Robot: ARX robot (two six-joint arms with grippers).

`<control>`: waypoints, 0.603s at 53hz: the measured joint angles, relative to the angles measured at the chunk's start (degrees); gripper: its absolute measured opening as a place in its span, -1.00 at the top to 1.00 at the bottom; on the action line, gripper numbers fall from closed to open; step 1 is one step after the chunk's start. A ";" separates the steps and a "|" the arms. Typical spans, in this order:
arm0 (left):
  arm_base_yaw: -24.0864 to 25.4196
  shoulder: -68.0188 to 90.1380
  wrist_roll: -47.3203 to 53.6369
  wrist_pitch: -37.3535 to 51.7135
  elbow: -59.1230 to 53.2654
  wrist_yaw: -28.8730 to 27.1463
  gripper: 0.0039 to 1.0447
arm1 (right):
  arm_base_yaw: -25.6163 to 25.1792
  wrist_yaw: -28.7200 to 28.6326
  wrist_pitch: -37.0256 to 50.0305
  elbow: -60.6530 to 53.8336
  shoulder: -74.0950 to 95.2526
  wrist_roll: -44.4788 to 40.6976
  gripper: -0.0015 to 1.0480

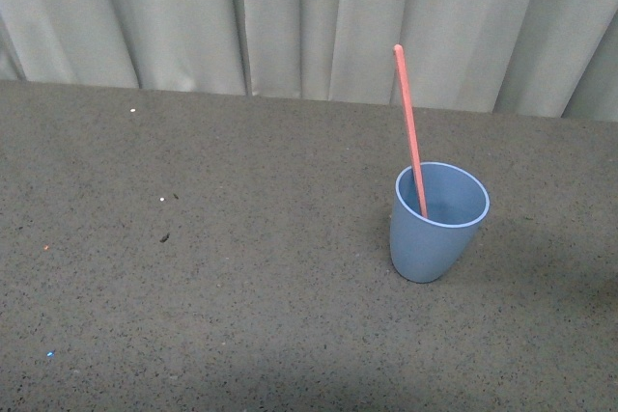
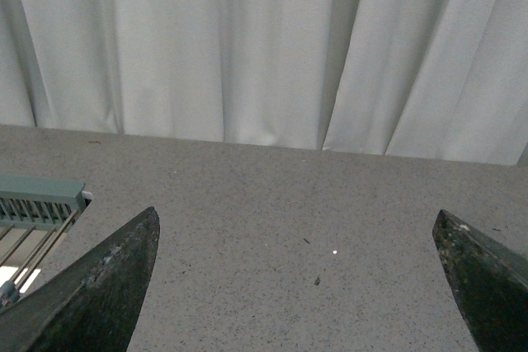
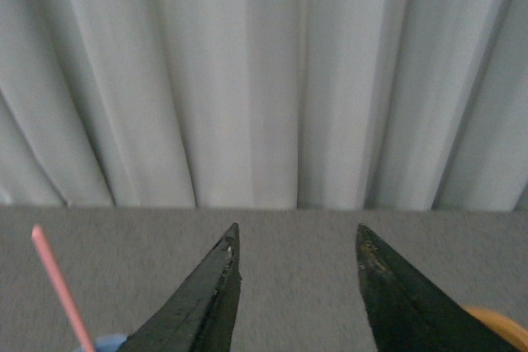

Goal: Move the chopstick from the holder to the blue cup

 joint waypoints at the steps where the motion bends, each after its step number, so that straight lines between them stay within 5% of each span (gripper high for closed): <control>1: 0.00 0.00 0.02 0.00 0.00 0.02 -0.88 | -0.92 -0.59 -1.66 -2.23 -3.37 -0.26 0.38; 8: 0.00 0.00 0.02 0.00 0.00 0.04 -0.88 | -2.60 -1.38 -25.94 -15.04 -36.48 -1.05 0.96; 12: 0.00 -0.02 0.00 0.00 0.00 0.02 -0.88 | -2.64 -1.62 -38.95 -15.04 -53.94 -1.38 0.98; 32: 0.00 -0.04 0.02 0.00 0.00 -0.09 -0.88 | -2.64 -1.57 -41.55 -15.04 -60.13 -1.49 0.95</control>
